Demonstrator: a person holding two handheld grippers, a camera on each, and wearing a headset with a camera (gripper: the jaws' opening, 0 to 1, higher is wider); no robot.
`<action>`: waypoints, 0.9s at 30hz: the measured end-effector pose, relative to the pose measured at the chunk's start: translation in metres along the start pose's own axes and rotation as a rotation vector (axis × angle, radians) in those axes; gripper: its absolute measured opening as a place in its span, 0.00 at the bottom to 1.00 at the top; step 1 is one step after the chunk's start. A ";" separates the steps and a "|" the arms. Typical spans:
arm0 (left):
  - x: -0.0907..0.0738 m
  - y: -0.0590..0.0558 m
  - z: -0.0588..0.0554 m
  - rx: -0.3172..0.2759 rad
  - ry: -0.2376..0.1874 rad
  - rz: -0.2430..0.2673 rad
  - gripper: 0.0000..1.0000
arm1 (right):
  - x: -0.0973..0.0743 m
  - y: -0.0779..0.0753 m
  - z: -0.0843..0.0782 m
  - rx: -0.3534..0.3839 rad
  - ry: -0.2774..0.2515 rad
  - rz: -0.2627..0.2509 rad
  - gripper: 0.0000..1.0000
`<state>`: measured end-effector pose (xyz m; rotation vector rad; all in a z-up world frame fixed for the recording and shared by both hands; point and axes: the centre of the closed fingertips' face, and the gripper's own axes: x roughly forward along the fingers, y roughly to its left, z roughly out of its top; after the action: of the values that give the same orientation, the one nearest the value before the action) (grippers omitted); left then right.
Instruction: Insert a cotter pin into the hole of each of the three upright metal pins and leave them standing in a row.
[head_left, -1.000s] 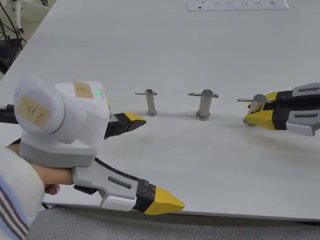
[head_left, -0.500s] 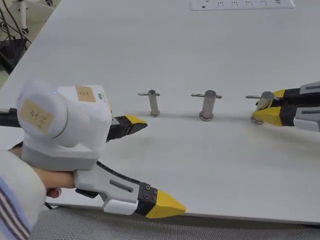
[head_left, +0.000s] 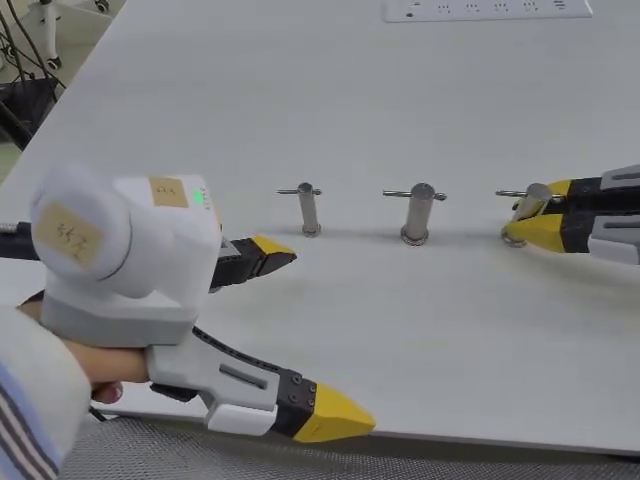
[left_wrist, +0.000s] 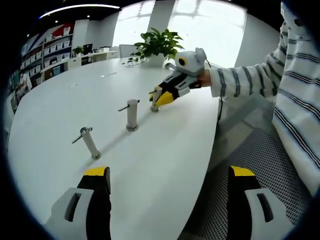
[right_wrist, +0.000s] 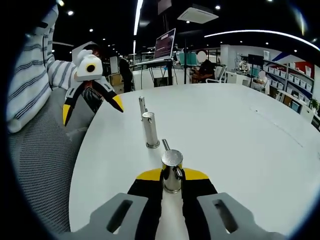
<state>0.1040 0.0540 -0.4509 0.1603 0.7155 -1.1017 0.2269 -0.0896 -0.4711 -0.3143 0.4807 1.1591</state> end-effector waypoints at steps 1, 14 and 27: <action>0.000 0.000 0.000 -0.001 -0.002 0.001 0.97 | 0.000 0.000 0.000 0.000 -0.001 -0.003 0.09; -0.010 0.011 0.020 -0.052 -0.100 0.055 0.96 | -0.012 0.005 0.027 0.082 -0.084 -0.075 0.57; -0.032 0.036 0.042 -0.160 -0.264 0.168 0.96 | -0.031 0.035 0.041 0.205 -0.098 -0.130 0.92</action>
<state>0.1459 0.0759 -0.4076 -0.0609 0.5399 -0.8809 0.1923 -0.0816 -0.4196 -0.1091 0.4810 0.9849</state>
